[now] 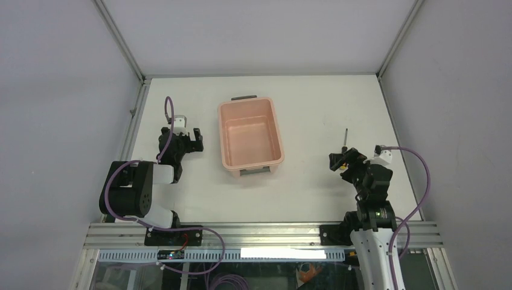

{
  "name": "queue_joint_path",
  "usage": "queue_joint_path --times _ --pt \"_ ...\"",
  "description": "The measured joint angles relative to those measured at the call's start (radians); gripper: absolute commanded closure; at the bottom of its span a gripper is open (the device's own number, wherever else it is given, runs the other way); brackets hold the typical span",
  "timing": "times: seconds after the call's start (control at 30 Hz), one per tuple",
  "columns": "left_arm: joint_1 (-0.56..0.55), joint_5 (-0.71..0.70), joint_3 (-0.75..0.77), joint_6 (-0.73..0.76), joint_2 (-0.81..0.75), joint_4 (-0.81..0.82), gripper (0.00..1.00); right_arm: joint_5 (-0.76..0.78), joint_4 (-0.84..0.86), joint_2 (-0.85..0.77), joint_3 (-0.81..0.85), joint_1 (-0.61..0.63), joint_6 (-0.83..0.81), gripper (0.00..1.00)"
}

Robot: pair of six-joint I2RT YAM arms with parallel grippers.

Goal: Put the screwdriver in the bin

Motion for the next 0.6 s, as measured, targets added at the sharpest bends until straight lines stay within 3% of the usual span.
queue_joint_path --times 0.17,0.37,0.47,0.6 --pt "0.000 0.000 0.000 0.000 0.000 0.000 0.01 0.045 -0.047 0.050 0.037 0.000 0.007 0.01" --pt "0.000 0.000 0.000 0.000 0.000 0.000 0.01 0.137 -0.107 0.145 0.243 0.001 -0.040 0.01" --pt "0.000 0.000 0.000 0.000 0.000 0.000 0.01 0.210 -0.162 0.296 0.442 0.001 -0.080 0.01" --pt "0.000 0.000 0.000 0.000 0.000 0.000 0.01 0.272 -0.325 0.649 0.797 0.001 -0.142 0.01"
